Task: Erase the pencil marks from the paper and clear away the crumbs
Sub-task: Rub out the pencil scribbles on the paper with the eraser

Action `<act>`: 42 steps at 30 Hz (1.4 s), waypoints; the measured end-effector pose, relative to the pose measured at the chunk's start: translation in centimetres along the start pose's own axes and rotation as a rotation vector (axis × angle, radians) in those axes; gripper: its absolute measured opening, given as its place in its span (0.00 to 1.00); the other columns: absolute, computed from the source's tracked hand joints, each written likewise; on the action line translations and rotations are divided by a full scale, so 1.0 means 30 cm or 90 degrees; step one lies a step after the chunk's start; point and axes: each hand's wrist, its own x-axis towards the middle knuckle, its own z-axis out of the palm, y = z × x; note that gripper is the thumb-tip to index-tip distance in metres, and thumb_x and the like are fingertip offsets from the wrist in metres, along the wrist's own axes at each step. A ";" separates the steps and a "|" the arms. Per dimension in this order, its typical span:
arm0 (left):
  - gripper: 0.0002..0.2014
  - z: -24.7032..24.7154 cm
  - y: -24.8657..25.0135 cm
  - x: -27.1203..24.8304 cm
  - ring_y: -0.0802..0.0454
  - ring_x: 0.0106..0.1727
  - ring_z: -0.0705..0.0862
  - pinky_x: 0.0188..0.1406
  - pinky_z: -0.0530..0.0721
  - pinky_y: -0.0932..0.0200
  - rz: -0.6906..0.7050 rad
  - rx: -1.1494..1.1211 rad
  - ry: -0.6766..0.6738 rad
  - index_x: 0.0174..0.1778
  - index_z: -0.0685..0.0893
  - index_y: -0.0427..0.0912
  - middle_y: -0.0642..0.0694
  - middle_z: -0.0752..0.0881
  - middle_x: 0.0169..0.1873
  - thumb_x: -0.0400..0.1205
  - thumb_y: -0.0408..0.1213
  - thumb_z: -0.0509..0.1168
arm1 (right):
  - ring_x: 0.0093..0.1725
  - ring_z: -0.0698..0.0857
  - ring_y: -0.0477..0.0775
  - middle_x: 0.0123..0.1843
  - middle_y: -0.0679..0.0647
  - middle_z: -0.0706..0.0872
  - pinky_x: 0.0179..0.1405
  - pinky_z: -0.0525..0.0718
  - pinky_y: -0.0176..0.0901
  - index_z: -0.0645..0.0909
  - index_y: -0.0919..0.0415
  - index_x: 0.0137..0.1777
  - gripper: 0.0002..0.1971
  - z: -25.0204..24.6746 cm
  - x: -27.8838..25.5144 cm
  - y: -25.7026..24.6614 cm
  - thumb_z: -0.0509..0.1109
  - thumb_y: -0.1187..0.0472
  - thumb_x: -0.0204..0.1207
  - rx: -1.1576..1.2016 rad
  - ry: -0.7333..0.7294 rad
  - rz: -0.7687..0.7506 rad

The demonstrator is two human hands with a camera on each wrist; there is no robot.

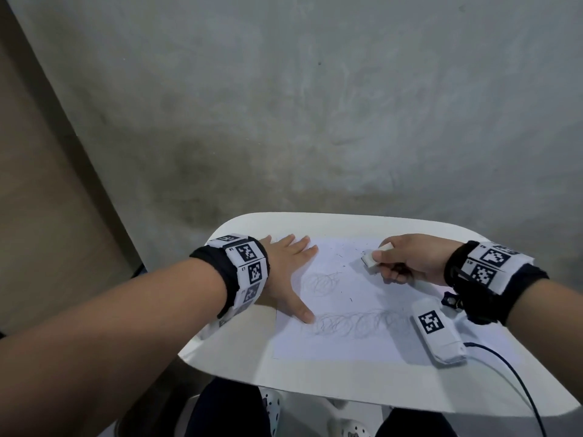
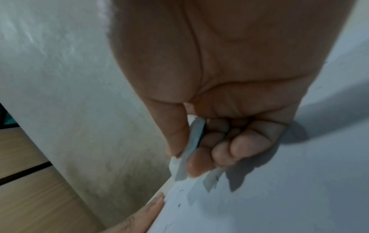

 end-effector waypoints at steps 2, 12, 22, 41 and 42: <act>0.65 0.011 -0.012 -0.002 0.52 0.85 0.31 0.84 0.39 0.40 -0.002 0.005 -0.001 0.84 0.28 0.53 0.54 0.27 0.83 0.68 0.75 0.67 | 0.22 0.76 0.47 0.28 0.56 0.81 0.23 0.70 0.33 0.78 0.65 0.41 0.11 0.011 0.003 -0.011 0.62 0.63 0.85 -0.070 0.018 -0.008; 0.66 0.027 -0.030 0.015 0.52 0.84 0.28 0.84 0.41 0.37 0.012 -0.023 -0.021 0.83 0.26 0.55 0.56 0.24 0.81 0.67 0.74 0.69 | 0.45 0.83 0.55 0.47 0.52 0.84 0.36 0.77 0.41 0.75 0.59 0.47 0.09 0.245 0.003 -0.160 0.72 0.67 0.72 -0.835 0.047 -0.088; 0.67 0.032 -0.034 0.025 0.51 0.84 0.28 0.83 0.46 0.34 0.005 -0.006 -0.025 0.82 0.25 0.56 0.57 0.24 0.81 0.64 0.77 0.68 | 0.47 0.84 0.53 0.46 0.45 0.84 0.46 0.83 0.45 0.70 0.51 0.51 0.17 0.248 0.043 -0.107 0.75 0.64 0.71 -0.860 -0.027 -0.209; 0.65 0.015 -0.016 0.005 0.51 0.84 0.27 0.84 0.42 0.37 0.011 -0.019 -0.032 0.82 0.26 0.55 0.55 0.24 0.82 0.69 0.72 0.70 | 0.46 0.84 0.49 0.37 0.37 0.83 0.49 0.82 0.43 0.75 0.45 0.48 0.07 0.182 0.064 -0.111 0.67 0.58 0.74 -0.839 -0.008 -0.357; 0.65 0.013 -0.017 0.004 0.51 0.84 0.27 0.84 0.42 0.37 0.009 -0.020 -0.032 0.83 0.26 0.55 0.55 0.24 0.82 0.69 0.72 0.70 | 0.47 0.85 0.52 0.39 0.41 0.84 0.48 0.82 0.44 0.76 0.46 0.49 0.07 0.152 0.070 -0.130 0.65 0.58 0.73 -0.847 0.033 -0.328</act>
